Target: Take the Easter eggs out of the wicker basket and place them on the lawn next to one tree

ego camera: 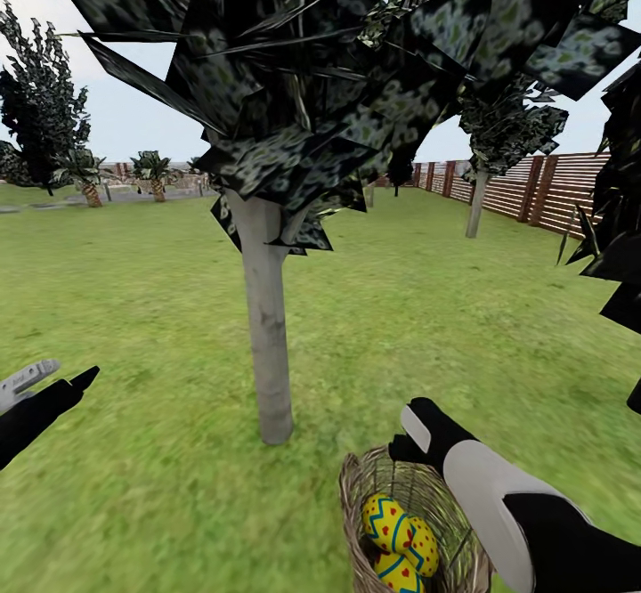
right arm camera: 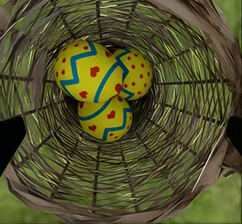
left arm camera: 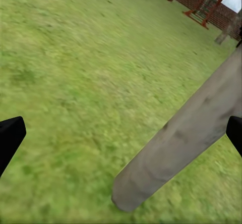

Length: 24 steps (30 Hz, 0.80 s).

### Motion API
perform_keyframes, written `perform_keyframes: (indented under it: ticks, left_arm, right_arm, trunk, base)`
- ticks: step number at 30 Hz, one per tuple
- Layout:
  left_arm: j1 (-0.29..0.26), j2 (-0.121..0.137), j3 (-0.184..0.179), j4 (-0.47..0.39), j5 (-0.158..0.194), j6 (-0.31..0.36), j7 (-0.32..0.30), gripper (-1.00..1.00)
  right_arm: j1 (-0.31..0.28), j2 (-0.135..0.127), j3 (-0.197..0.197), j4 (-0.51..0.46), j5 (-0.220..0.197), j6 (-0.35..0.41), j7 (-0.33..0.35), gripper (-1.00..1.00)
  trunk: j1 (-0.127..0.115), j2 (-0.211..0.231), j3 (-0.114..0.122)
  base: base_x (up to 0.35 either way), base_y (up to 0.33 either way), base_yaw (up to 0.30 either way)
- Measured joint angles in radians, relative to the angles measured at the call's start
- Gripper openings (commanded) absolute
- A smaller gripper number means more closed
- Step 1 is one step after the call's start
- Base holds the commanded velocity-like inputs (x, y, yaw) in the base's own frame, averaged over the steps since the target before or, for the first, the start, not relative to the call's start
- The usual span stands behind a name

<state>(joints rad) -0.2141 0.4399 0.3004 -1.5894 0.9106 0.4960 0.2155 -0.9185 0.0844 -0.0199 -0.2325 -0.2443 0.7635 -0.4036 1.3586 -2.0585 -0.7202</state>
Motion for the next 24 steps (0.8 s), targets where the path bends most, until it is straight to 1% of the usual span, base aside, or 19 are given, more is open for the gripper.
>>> perform_keyframes:
  ticks: [3,7,16,24]
  left_arm:
    - [0.0,0.0,0.0,0.0,0.0,0.0,0.0,1.0]
    - [0.0,0.0,0.0,0.0,-0.001,0.0,0.0,1.0]
    - [0.001,0.0,-0.001,0.0,-0.002,-0.001,0.001,1.0]
    - [0.001,0.0,0.0,0.0,-0.002,0.0,0.001,1.0]
  right_arm:
    - [0.0,0.0,0.026,0.001,0.001,0.0,0.001,1.0]
    - [0.0,0.002,0.044,0.002,0.002,-0.001,0.002,1.0]
    - [0.001,0.003,0.06,0.001,0.002,-0.002,0.006,1.0]
    - [0.003,0.016,0.102,0.0,0.002,-0.005,0.018,1.0]
  trunk:
    - [0.0,0.0,0.0]
    - [0.0,0.0,0.0]
    - [0.0,0.0,0.0]
    - [0.0,0.0,0.0]
  base:
    - [0.014,0.013,0.0]
    - [0.006,0.005,0.0]
    - [0.002,0.002,0.0]
    - [0.089,0.092,0.0]
